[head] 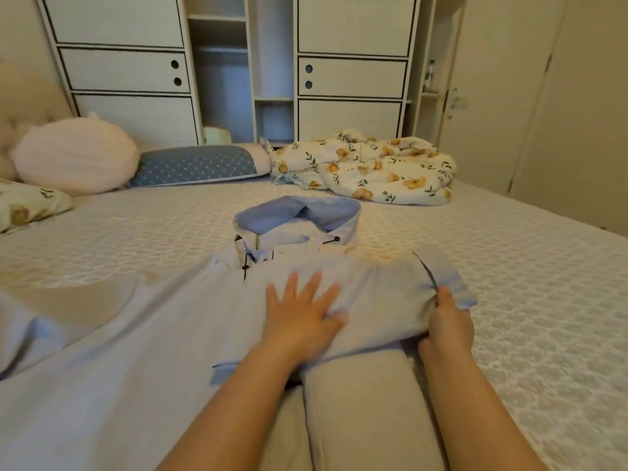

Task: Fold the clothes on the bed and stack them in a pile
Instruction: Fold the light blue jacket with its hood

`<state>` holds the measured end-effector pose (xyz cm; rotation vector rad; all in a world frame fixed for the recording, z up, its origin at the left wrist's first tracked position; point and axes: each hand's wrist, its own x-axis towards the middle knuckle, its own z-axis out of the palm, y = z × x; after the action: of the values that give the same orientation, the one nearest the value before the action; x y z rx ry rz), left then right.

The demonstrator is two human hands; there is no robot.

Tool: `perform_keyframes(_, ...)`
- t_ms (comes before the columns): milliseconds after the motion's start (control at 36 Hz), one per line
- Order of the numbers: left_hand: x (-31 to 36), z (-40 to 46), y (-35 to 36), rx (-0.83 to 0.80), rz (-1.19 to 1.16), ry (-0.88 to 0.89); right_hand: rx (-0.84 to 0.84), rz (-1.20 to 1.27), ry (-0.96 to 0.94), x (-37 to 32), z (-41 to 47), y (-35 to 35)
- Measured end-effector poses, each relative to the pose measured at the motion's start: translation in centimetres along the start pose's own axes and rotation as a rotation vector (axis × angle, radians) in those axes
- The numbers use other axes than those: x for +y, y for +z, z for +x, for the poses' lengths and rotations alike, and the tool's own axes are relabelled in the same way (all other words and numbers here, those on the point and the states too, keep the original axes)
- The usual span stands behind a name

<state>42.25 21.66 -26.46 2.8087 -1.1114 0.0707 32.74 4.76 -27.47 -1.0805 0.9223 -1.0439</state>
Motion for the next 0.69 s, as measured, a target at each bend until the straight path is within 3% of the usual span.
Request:
perform_keyframes(56,-0.1,0.6,2.2,-0.194,-0.070,0.007,0.042,-0.050,-0.088,-0.2,-0.2,-0.2)
perform_keyframes(167,0.2,1.2,3.0,-0.116,-0.095,0.023,0.034,-0.081,-0.261,-0.8,-1.0,-0.1)
perform_keyframes(222,0.1,1.3,2.8,-0.056,-0.221,0.060,-0.046,-0.089,-0.336,-1.1,-1.6,0.2)
perform_keyframes(250,0.2,1.4,2.4,-0.027,-0.407,0.081,-0.105,-0.095,-0.380,-1.3,-1.9,0.3)
perform_keyframes(333,1.1,0.8,-0.9,0.046,-1.348,-0.033,-0.316,-0.303,-0.582,-1.5,-3.1,1.0)
perform_keyframes(417,0.3,0.7,-3.2,0.098,-1.744,-0.189,-0.670,-0.583,-0.714,-1.3,-4.7,2.1)
perform_keyframes(500,-1.0,1.1,-3.8,0.111,-1.812,-0.220,-0.925,-0.828,-0.884,-0.8,-6.7,3.2)
perform_keyframes(556,-1.6,1.1,-3.3,0.209,-1.698,-0.277,-0.961,-0.911,-0.993,-0.5,-7.4,3.6)
perform_keyframes(611,-2.3,1.0,-2.6,0.238,-1.637,-0.307,-0.913,-0.983,-1.043,-0.3,-7.2,3.5)
perform_keyframes(694,-4.2,1.1,-2.7,0.247,-1.488,-0.266,-0.707,-1.112,-0.995,-0.2,-6.2,2.9)
